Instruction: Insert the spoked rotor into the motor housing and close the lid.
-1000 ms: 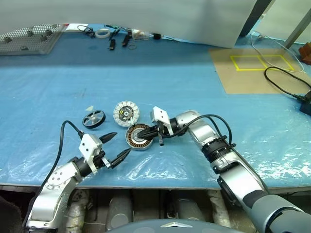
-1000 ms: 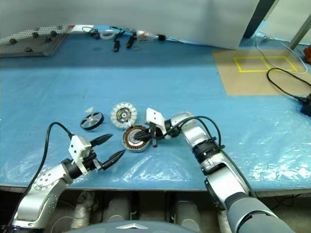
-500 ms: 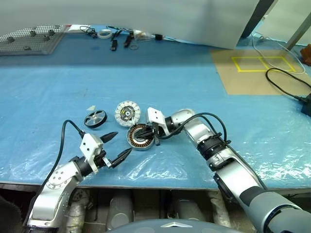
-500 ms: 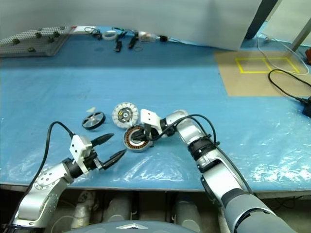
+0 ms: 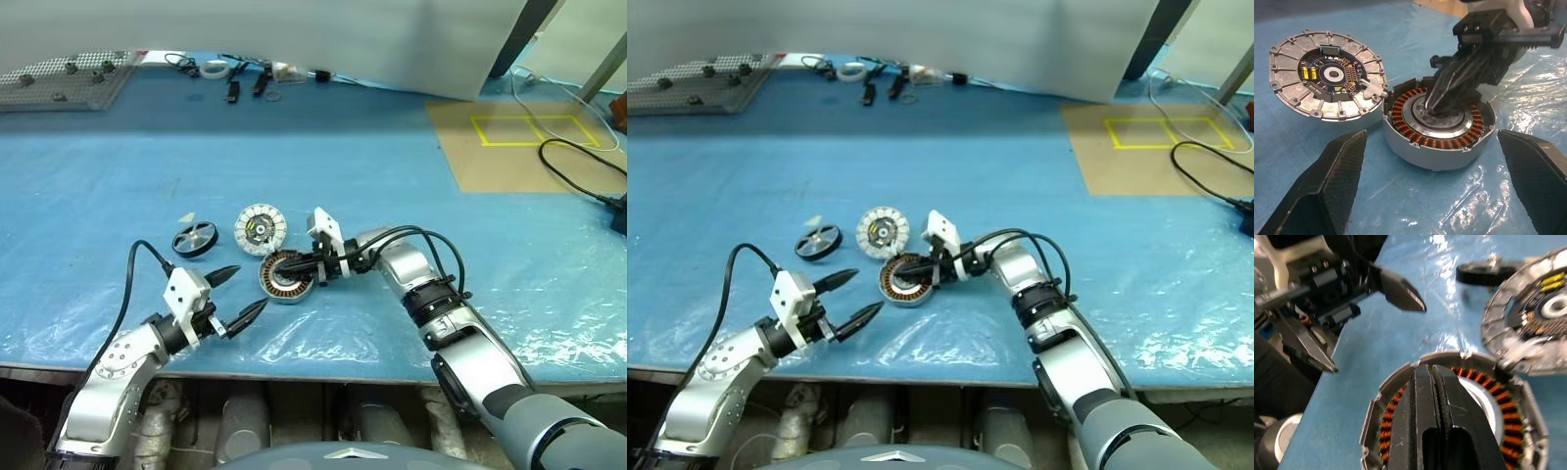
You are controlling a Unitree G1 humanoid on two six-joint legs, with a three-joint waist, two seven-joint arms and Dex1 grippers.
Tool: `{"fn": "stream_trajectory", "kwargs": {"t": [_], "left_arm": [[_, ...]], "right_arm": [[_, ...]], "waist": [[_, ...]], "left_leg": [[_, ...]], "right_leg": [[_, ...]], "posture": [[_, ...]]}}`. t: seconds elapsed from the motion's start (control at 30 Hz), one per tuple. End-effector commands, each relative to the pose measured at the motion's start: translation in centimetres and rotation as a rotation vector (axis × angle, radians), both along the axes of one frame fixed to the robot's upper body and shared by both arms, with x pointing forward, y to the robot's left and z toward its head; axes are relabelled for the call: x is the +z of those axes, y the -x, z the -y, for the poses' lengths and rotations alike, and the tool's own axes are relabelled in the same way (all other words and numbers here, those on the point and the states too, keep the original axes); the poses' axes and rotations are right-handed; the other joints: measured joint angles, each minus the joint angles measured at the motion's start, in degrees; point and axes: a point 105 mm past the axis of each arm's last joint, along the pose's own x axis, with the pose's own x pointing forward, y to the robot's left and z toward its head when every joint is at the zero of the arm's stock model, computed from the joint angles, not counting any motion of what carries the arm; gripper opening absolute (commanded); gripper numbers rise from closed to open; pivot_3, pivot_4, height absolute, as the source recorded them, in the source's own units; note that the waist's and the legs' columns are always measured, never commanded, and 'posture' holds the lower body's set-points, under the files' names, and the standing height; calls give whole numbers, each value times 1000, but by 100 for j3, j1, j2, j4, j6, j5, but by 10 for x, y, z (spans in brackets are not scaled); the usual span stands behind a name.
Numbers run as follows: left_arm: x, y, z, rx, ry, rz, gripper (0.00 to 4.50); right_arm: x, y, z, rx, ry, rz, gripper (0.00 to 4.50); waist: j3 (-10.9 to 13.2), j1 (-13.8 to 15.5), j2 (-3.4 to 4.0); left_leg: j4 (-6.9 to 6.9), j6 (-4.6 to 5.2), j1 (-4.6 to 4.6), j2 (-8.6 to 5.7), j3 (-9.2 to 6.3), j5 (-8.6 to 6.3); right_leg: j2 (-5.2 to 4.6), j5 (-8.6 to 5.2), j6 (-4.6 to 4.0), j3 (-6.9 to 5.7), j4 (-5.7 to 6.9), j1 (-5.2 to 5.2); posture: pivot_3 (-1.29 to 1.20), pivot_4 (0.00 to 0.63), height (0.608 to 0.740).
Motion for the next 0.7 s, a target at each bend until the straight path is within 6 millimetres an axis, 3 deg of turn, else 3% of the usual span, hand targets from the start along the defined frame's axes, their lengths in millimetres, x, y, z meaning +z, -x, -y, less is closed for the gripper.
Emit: {"fn": "stream_trajectory", "kwargs": {"t": [0.03,0.13,0.27,0.37,0.57,0.7], "left_arm": [[16,0,4,-23,7,50,4500],[19,0,6,-25,9,52,4500],[20,0,6,-23,8,51,4500],[22,-3,0,-2,7,57,4500],[35,-19,-51,225,-8,116,4500],[38,-19,-73,305,-29,123,4500]], "right_arm": [[47,1,-8,35,-110,105,13],[48,3,-6,33,-90,119,13],[27,2,3,15,-2,119,13],[28,1,5,5,-5,127,13],[50,-11,21,-85,-62,147,13],[49,-5,33,-124,-47,151,13]], "waist": [[0,-18,0],[0,-27,-1],[0,-20,-2],[1,-21,-2],[2,-28,-2],[2,-24,-5]], "left_leg": [[0,1,-7,0,-1,0],[-3,1,-8,1,-1,-1],[-7,0,-8,1,-1,-1],[-4,0,-8,0,-2,-1],[0,0,1,2,-4,0],[2,0,-4,-1,-5,0]], "right_leg": [[0,1,1,-2,0,-7],[0,10,17,-4,-3,-7],[0,0,0,-8,-7,-5],[0,0,1,-8,-11,-2],[0,0,0,-7,-3,4],[0,1,2,-7,-15,9]], "posture": [[0,150,740],[0,150,740],[0,150,740],[0,150,740],[0,150,740],[0,150,740]]}}
